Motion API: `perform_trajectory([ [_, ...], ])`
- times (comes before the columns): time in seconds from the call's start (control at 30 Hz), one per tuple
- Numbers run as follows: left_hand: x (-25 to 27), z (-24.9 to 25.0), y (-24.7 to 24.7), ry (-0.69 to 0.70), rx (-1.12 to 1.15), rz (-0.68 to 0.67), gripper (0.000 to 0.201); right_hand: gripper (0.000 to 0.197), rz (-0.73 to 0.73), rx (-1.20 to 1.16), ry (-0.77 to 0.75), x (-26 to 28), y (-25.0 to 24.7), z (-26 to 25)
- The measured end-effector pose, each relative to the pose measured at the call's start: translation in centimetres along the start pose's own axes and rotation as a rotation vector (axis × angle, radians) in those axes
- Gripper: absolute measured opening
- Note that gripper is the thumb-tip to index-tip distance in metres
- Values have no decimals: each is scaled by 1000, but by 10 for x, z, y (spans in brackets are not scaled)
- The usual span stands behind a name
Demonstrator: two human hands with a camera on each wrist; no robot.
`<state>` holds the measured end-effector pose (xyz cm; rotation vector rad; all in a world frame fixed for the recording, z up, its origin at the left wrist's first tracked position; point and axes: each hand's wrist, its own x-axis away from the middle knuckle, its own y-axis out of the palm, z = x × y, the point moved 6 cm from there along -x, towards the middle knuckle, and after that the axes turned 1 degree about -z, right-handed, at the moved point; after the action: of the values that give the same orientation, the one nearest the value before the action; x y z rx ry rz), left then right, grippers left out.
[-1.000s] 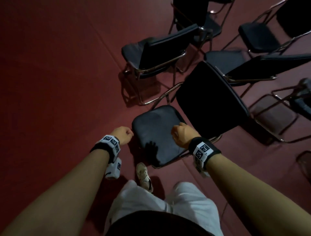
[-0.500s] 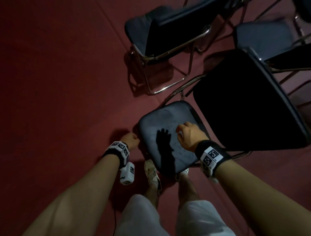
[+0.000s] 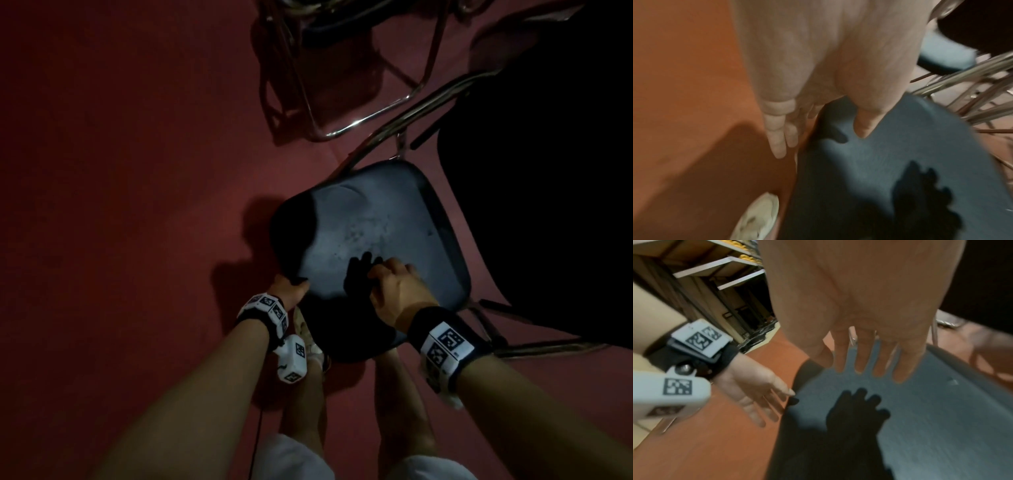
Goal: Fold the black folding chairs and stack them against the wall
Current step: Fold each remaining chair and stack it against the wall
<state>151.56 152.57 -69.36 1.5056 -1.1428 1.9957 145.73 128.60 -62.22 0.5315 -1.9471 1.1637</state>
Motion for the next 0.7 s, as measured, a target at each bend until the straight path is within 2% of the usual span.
perform_trajectory([
  [0.1, -28, -6, 22, -30, 160, -41, 78, 60, -10, -44, 64, -16, 13, 19],
  [0.2, -81, -32, 39, -76, 394, -1, 108, 80, -28, -69, 80, -43, 38, 44],
  [0.23, -97, -41, 48, -103, 448, 25, 118, 81, -53, -85, 98, -50, 50, 54],
  [0.3, -96, -42, 49, -129, 492, 25, 128, 71, -114, -98, 116, -55, 65, 56],
  [0.33, -84, -35, 51, -149, 474, 29, 127, 66, -122, -95, 141, -54, 68, 58],
  [0.43, -77, -31, 51, -151, 439, 40, 105, 61, -72, -91, 167, -55, 71, 57],
  [0.53, -81, -33, 51, -145, 418, 82, 104, 60, -96, -181, 80, -54, 51, 51],
  [0.6, -83, -32, 51, -133, 363, 78, 112, 56, -9, -235, 36, -46, 10, 50],
  [0.67, -84, -34, 52, -120, 336, 59, 125, 53, 254, -250, -19, -27, -53, 52],
  [0.7, -85, -32, 51, -112, 338, 62, 123, 51, 403, -222, -57, -13, -88, 53],
])
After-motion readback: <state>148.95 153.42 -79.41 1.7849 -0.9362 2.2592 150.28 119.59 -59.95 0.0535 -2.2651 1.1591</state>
